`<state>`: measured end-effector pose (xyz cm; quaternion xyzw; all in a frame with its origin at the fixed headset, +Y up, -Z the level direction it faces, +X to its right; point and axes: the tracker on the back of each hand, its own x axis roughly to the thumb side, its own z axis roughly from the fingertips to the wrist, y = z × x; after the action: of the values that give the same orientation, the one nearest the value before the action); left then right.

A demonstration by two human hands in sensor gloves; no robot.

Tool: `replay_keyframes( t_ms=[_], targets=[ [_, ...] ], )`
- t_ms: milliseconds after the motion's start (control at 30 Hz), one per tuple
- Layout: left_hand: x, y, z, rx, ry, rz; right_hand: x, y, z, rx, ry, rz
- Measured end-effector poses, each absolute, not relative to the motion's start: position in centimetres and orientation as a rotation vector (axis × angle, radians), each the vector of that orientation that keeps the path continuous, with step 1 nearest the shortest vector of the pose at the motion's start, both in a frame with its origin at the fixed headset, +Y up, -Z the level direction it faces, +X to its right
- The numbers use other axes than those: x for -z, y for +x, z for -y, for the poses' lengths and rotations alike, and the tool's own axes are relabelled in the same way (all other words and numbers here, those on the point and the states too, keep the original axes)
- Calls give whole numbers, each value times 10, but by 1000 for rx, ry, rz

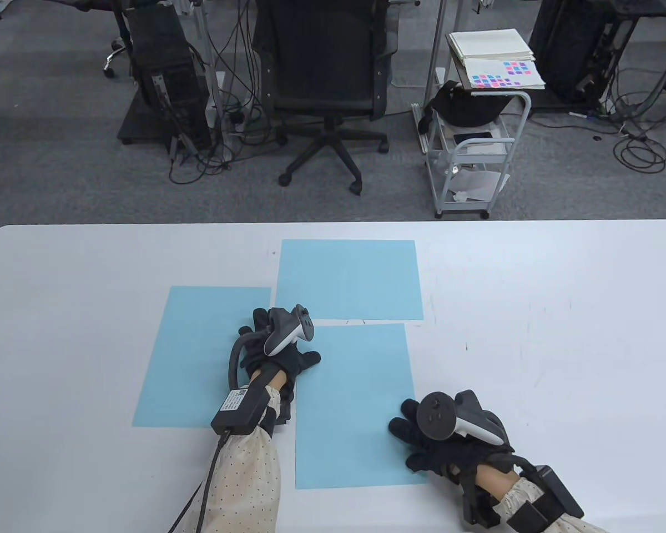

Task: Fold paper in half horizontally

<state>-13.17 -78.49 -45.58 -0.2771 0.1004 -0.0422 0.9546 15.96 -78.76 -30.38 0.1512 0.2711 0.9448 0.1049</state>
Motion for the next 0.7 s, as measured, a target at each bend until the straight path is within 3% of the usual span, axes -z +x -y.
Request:
replay_keyframes(
  t_ms=[700],
  targets=[
    [451, -134, 786, 1, -541, -218, 304, 159, 788, -2792, 448, -809]
  ],
)
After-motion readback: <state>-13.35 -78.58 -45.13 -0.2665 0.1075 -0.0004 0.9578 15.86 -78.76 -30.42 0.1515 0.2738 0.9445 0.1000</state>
